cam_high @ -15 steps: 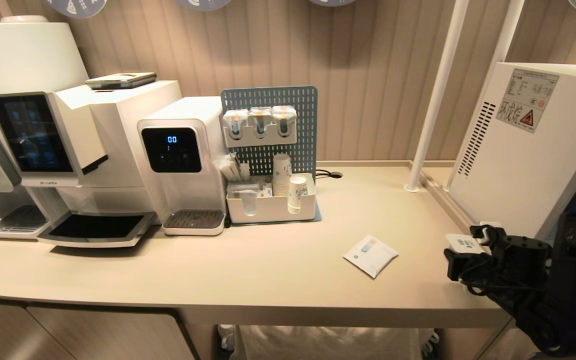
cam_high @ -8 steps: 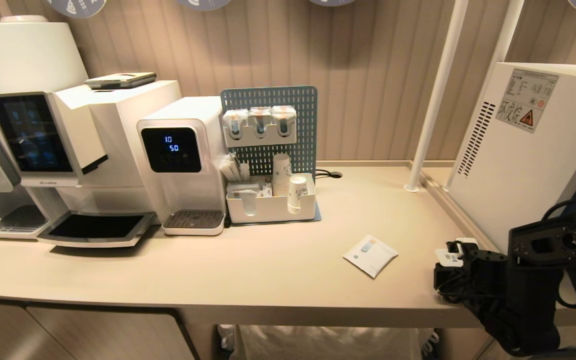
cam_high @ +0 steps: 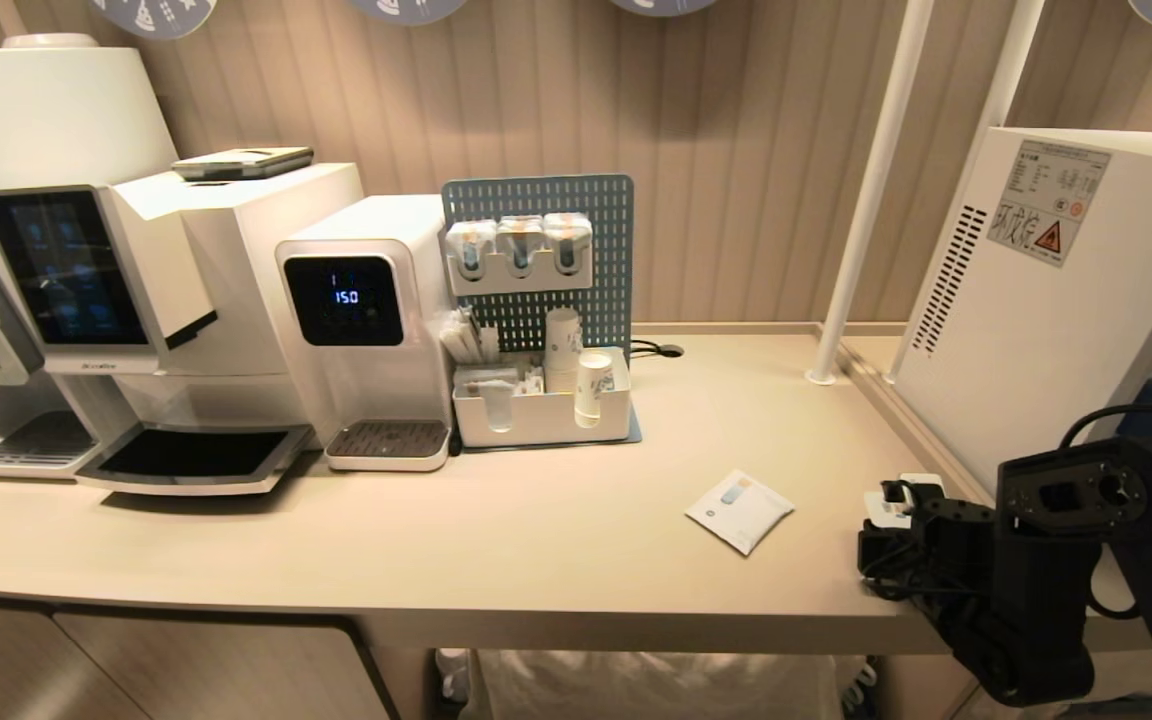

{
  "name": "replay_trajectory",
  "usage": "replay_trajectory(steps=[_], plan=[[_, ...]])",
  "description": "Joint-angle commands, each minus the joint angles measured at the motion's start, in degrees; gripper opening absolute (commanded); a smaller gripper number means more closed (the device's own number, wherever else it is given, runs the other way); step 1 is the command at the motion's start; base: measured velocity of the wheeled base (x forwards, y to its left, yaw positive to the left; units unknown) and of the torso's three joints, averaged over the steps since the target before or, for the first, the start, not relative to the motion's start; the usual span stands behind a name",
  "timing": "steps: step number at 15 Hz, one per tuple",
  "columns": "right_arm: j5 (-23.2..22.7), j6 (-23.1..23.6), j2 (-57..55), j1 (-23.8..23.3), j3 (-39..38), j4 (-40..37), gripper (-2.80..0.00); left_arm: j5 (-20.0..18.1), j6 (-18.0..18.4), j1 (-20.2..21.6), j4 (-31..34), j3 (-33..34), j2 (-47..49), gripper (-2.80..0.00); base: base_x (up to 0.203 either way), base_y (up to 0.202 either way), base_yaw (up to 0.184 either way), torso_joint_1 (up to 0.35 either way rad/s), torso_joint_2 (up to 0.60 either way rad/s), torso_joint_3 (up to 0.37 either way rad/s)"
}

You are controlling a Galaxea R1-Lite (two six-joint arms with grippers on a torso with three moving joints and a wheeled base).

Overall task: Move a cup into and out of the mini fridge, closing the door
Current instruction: Place the yoghurt on the table

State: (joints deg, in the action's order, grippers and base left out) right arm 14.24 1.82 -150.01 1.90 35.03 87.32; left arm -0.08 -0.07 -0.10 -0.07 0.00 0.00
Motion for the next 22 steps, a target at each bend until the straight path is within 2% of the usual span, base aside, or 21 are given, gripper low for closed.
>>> replay_trajectory(steps=[1,17,18,19,22], plan=[[0.2,0.4,-0.5,-0.1,0.9,0.3,-2.80,0.0,0.0,0.0,0.0,0.0,0.0,-2.80,0.000,0.000,0.000,0.000,0.00,0.000],[0.6,0.4,2.0,0.0,-3.2,0.3,-2.80,0.0,0.0,0.0,0.0,0.0,0.0,-2.80,0.000,0.000,0.000,0.000,0.00,0.000],[0.8,1.1,1.4,0.0,-3.6,0.3,-2.28,0.0,0.0,0.0,0.0,0.0,0.0,-2.80,0.000,0.000,0.000,0.000,0.00,0.000],[0.9,1.5,1.2,0.0,-3.3,0.3,0.00,0.0,0.0,0.0,0.0,0.0,0.0,-2.80,0.000,0.000,0.000,0.000,0.00,0.000],[0.8,1.2,1.6,0.0,-3.1,0.3,0.00,0.0,0.0,0.0,0.0,0.0,0.0,-2.80,0.000,0.000,0.000,0.000,0.00,0.000]])
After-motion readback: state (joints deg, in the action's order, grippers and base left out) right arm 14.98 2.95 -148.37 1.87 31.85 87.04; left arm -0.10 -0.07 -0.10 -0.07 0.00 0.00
